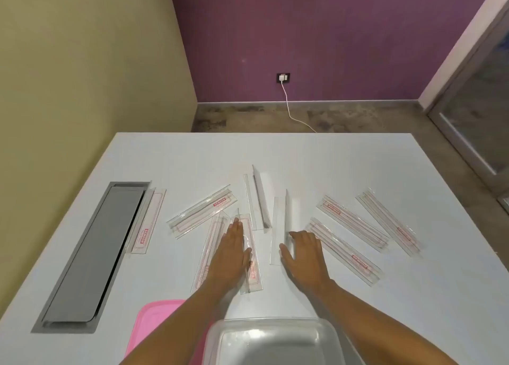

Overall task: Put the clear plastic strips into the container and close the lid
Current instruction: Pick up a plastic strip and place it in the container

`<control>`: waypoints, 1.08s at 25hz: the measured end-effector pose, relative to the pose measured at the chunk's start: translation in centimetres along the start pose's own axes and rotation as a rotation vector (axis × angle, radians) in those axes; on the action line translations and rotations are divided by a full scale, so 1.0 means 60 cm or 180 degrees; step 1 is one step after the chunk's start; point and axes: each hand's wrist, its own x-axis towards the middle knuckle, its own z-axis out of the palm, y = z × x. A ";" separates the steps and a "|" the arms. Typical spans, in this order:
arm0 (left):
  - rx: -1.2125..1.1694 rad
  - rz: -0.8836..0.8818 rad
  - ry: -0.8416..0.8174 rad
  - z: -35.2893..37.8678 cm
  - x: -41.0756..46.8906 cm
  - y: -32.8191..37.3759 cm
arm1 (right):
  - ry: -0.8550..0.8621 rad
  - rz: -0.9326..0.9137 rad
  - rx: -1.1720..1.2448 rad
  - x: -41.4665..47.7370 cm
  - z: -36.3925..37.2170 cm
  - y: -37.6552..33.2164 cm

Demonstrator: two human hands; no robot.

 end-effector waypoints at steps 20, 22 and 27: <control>-0.2766 -0.0518 0.0460 -0.114 -0.042 0.096 | 0.1131 -0.0658 -0.1073 -0.052 -0.101 0.015; -0.3746 -0.1077 0.0299 -0.131 -0.046 0.106 | 0.1470 -0.0986 -0.1235 -0.068 -0.121 0.006; -0.4603 -0.1414 0.0242 -0.146 -0.074 0.116 | 0.1825 -0.1708 -0.1326 -0.101 -0.148 -0.009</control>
